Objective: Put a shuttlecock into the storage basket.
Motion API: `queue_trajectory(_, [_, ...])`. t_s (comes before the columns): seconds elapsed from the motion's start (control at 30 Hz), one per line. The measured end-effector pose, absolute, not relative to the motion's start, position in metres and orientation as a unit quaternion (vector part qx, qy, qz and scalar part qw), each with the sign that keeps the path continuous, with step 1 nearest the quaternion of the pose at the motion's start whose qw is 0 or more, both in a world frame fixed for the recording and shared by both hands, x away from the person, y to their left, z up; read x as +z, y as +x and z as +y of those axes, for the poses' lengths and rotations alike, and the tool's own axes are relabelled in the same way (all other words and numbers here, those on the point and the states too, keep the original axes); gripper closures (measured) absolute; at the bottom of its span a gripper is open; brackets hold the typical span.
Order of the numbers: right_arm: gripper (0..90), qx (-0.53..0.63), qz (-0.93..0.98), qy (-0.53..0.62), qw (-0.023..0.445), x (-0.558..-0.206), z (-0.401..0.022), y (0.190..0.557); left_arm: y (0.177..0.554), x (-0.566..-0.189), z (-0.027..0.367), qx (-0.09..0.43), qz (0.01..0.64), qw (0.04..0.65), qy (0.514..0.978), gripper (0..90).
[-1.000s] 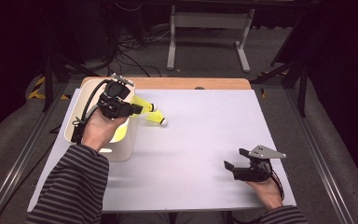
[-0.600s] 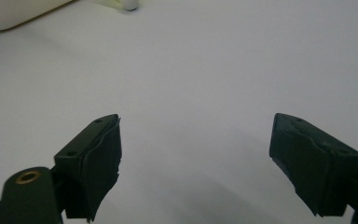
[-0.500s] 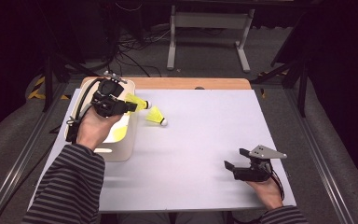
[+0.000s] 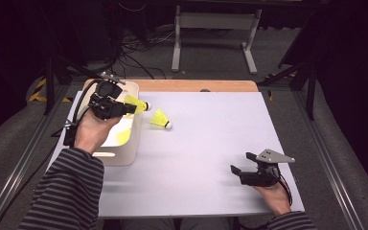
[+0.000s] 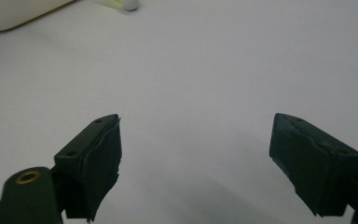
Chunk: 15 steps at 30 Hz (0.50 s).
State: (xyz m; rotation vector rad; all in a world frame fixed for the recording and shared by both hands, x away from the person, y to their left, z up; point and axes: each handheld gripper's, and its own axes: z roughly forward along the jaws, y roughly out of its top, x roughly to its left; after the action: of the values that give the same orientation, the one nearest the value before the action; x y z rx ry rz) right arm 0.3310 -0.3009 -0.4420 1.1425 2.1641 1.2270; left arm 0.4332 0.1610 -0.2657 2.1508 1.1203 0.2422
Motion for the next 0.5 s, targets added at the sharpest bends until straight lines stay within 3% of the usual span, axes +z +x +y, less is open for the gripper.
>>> queue_trajectory(0.5, [17.2, 0.443, 0.771, 0.411, 0.202, -0.442, -0.301, 0.331, 0.431, -0.267, 0.182, 0.1, 0.452, 0.348, 0.815, 89.8])
